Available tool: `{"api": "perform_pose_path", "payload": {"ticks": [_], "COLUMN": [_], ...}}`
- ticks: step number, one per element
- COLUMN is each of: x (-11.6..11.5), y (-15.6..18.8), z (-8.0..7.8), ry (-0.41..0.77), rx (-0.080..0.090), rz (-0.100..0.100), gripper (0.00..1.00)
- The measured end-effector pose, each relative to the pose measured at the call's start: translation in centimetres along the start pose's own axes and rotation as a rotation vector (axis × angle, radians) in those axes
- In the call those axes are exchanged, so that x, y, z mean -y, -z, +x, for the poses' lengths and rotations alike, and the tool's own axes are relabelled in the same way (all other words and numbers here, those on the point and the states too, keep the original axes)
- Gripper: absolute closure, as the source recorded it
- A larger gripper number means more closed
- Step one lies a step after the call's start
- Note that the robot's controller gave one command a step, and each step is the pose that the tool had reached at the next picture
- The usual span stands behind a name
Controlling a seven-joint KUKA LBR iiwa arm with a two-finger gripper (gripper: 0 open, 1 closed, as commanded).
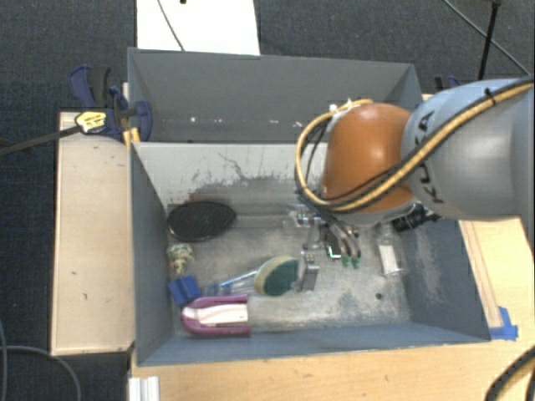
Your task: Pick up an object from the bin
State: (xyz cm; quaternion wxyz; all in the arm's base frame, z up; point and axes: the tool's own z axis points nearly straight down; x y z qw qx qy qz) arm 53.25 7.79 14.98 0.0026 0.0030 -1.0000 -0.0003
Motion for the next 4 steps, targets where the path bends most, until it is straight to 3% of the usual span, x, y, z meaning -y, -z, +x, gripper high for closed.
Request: {"api": "perform_pose_path", "payload": {"ticks": [1,2,3,4], "x": [-0.5,0.0,0.0,1.0], "y": [-1.9,-8.1,-8.0,14.0], "z": [-0.5,-0.8,-0.9,0.2], "ry": [0.266,0.084,0.082,0.026], "rx": [0.004,0.001,0.004,0.016], "rz": [0.001,0.001,0.000,-0.001], "gripper": [0.00,0.00,1.00,1.00]}}
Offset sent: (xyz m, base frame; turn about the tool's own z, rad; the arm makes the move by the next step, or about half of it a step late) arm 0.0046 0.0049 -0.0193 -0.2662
